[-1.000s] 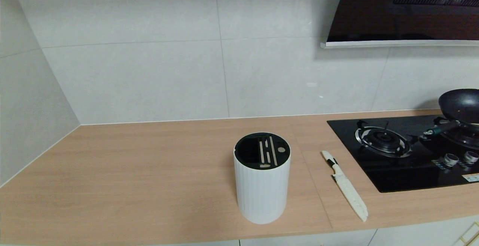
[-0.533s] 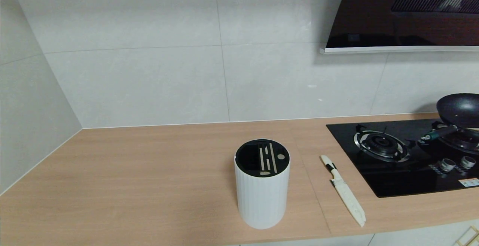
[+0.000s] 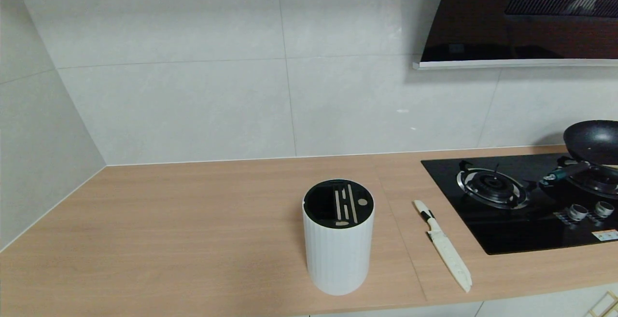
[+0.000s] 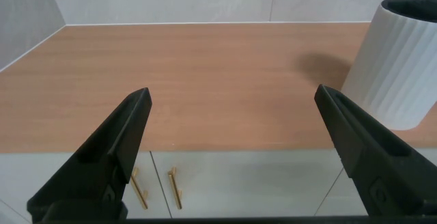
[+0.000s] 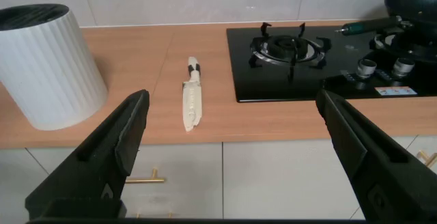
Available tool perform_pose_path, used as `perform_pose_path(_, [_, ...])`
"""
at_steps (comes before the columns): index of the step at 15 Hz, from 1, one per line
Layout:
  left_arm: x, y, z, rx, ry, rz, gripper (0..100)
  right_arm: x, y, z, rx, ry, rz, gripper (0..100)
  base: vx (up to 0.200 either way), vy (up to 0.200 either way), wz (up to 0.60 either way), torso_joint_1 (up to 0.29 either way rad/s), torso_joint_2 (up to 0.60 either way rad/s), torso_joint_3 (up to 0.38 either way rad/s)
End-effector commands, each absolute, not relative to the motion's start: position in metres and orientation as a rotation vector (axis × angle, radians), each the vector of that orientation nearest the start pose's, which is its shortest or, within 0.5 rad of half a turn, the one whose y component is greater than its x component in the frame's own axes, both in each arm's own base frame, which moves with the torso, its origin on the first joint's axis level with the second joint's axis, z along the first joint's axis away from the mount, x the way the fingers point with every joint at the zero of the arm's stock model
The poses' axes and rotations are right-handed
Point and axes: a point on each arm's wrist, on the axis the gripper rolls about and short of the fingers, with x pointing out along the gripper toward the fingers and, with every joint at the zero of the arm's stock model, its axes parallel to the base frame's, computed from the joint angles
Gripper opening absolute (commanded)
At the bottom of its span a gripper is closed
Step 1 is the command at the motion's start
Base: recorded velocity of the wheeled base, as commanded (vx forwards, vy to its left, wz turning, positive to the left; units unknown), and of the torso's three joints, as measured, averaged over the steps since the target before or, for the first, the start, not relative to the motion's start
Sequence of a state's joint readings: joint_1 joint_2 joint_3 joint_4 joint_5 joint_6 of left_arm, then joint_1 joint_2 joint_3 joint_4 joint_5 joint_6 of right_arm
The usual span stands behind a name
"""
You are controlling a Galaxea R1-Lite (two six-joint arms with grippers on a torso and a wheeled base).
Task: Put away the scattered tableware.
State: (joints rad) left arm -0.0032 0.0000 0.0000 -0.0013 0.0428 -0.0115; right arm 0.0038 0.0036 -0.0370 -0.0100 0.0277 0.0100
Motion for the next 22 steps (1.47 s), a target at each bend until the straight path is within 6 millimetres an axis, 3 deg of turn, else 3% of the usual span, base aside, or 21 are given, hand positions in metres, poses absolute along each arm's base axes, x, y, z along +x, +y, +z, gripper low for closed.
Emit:
perform_pose_path(1, [-0.023, 0.001, 0.076, -0.012, -0.002, 0.04, 100, -0.025, 0.002, 0.132, 0.03, -0.061, 0.127, 100, 0.0, 0.0, 0.0, 0.0, 0.0, 0.0])
perform_pose_path(2, [-0.023, 0.001, 0.076, -0.012, -0.002, 0.04, 100, -0.017, 0.003, 0.14, 0.035, -0.002, 0.166, 100, 0.0, 0.0, 0.0, 0.0, 0.0, 0.0])
perform_pose_path(5, [-0.023, 0.001, 0.076, -0.012, -0.002, 0.04, 100, 0.052, 0.007, 0.169, 0.071, 0.326, 0.272, 100, 0.0, 0.0, 0.0, 0.0, 0.0, 0.0])
perform_pose_path(6, [-0.023, 0.001, 0.076, -0.012, -0.002, 0.04, 100, 0.078, 0.009, 0.174, 0.077, 0.404, 0.284, 100, 0.0, 0.0, 0.0, 0.0, 0.0, 0.0])
perform_pose_path(7, [-0.023, 0.001, 0.076, -0.012, -0.002, 0.04, 100, 0.092, 0.011, 0.176, 0.077, 0.437, 0.295, 100, 0.0, 0.0, 0.0, 0.0, 0.0, 0.0])
perform_pose_path(8, [-0.023, 0.001, 0.076, -0.012, -0.002, 0.04, 100, 0.121, 0.014, 0.176, 0.08, 0.505, 0.301, 100, 0.0, 0.0, 0.0, 0.0, 0.0, 0.0])
perform_pose_path(10, [-0.023, 0.001, 0.076, -0.012, -0.002, 0.041, 100, 0.161, 0.019, 0.169, 0.081, 0.57, 0.309, 100, 0.0, 0.0, 0.0, 0.0, 0.0, 0.0])
perform_pose_path(12, [-0.023, 0.001, 0.076, -0.012, -0.002, 0.04, 100, 0.183, 0.022, 0.165, 0.082, 0.598, 0.31, 100, 0.0, 0.0, 0.0, 0.0, 0.0, 0.0])
perform_pose_path(14, [-0.023, 0.001, 0.076, -0.012, -0.002, 0.04, 100, 0.219, 0.025, 0.157, 0.085, 0.651, 0.309, 100, 0.0, 0.0, 0.0, 0.0, 0.0, 0.0])
perform_pose_path(17, [-0.023, 0.001, 0.076, -0.012, -0.002, 0.04, 100, 0.249, 0.028, 0.149, 0.083, 0.66, 0.308, 100, 0.0, 0.0, 0.0, 0.0, 0.0, 0.0])
perform_pose_path(22, [-0.023, 0.001, 0.076, -0.012, -0.002, 0.04, 100, 0.287, 0.029, 0.099, 0.078, 0.761, 0.274, 100, 0.0, 0.0, 0.0, 0.0, 0.0, 0.0])
